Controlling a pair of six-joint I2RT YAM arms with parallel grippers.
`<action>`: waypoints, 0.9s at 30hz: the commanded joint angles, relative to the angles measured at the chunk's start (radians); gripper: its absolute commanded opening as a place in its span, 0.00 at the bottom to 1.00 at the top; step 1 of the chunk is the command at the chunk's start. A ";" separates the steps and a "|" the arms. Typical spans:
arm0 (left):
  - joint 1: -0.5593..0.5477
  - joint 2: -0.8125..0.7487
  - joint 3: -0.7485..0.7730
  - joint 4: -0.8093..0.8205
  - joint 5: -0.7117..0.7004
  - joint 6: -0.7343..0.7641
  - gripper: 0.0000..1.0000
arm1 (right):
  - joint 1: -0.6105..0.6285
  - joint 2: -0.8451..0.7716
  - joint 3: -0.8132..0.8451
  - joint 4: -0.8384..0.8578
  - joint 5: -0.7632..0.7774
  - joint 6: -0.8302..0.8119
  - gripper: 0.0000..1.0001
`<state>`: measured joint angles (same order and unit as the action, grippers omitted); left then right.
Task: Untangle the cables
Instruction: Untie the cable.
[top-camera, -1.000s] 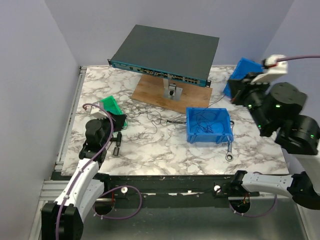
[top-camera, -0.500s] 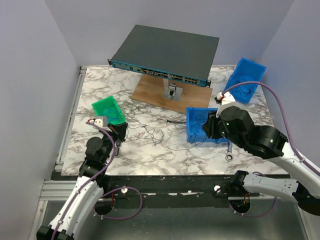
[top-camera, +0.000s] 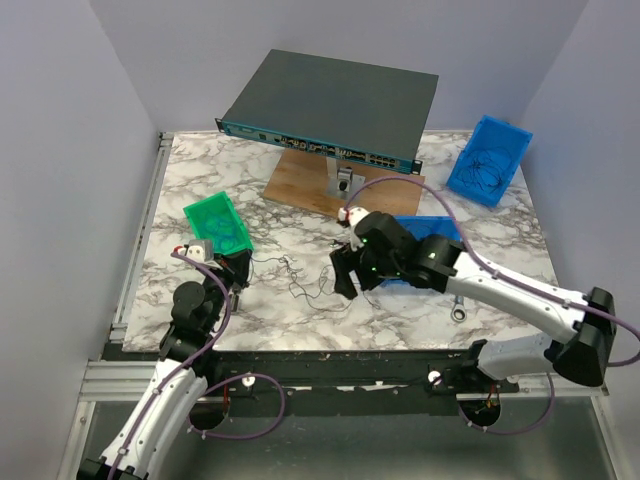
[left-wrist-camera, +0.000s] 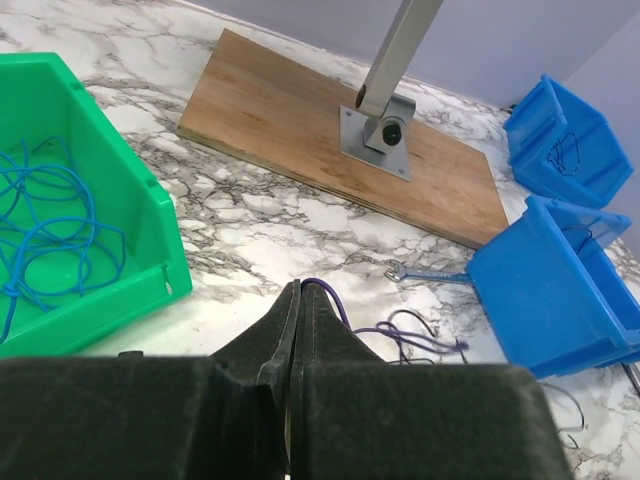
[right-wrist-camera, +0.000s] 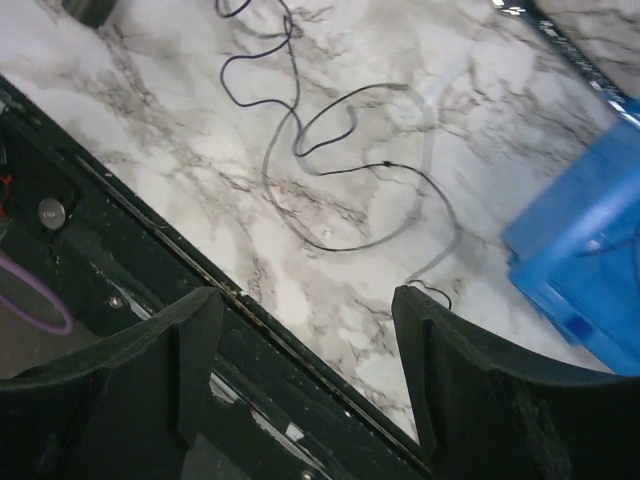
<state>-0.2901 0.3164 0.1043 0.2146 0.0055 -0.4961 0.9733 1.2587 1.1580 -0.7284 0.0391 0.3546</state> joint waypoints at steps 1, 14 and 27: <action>-0.003 -0.005 -0.001 0.005 -0.033 0.014 0.00 | 0.053 0.088 -0.062 0.207 -0.101 -0.021 0.76; -0.003 -0.020 -0.004 -0.010 -0.050 0.011 0.00 | 0.243 0.319 -0.162 0.444 0.302 0.124 0.91; -0.003 -0.015 -0.006 -0.009 -0.055 0.014 0.00 | 0.257 0.387 -0.078 0.409 0.355 -0.102 0.85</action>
<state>-0.2901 0.3058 0.1043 0.1989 -0.0273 -0.4961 1.2240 1.6630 1.0264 -0.3096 0.3317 0.3389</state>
